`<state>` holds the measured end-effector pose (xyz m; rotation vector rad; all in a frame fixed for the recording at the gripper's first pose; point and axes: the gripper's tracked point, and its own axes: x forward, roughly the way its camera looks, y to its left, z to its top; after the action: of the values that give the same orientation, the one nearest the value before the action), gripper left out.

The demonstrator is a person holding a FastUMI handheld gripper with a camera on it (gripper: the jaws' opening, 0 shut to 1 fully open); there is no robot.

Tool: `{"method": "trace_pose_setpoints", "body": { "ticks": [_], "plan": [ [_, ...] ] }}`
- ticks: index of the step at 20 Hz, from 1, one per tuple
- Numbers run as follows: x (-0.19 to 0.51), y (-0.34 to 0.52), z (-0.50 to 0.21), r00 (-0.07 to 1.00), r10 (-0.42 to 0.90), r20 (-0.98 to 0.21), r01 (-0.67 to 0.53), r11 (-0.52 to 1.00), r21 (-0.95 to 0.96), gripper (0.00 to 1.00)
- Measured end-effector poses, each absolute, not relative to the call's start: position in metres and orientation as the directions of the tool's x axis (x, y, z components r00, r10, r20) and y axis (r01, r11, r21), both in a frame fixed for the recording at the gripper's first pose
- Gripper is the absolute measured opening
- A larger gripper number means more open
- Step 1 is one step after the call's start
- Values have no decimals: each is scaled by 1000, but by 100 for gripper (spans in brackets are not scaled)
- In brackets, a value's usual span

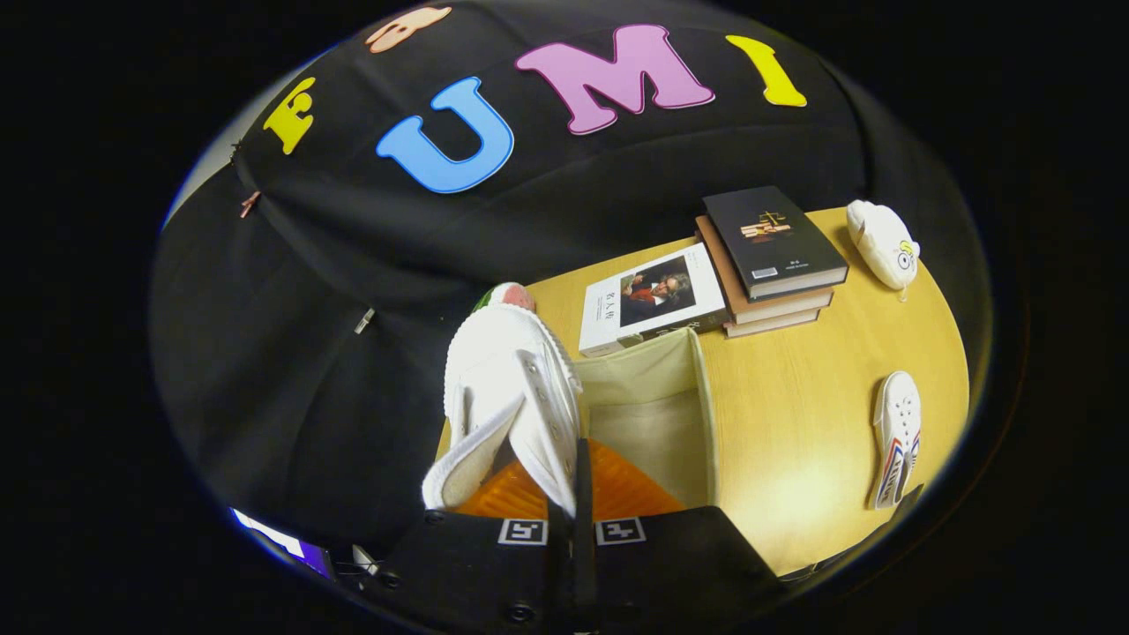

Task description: Open the storage box then place both shoes into the box .Put the left shoe in first, then the right shoe, with the right side of both shoes facing outward in a uniform manner.

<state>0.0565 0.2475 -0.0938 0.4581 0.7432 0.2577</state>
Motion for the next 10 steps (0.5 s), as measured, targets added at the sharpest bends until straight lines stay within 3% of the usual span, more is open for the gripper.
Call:
{"method": "trace_pose_setpoints", "body": {
  "ticks": [10],
  "plan": [
    [78, 274, -181, 661, 279, -697, 68, 902, 425, 5]
  ]
}}
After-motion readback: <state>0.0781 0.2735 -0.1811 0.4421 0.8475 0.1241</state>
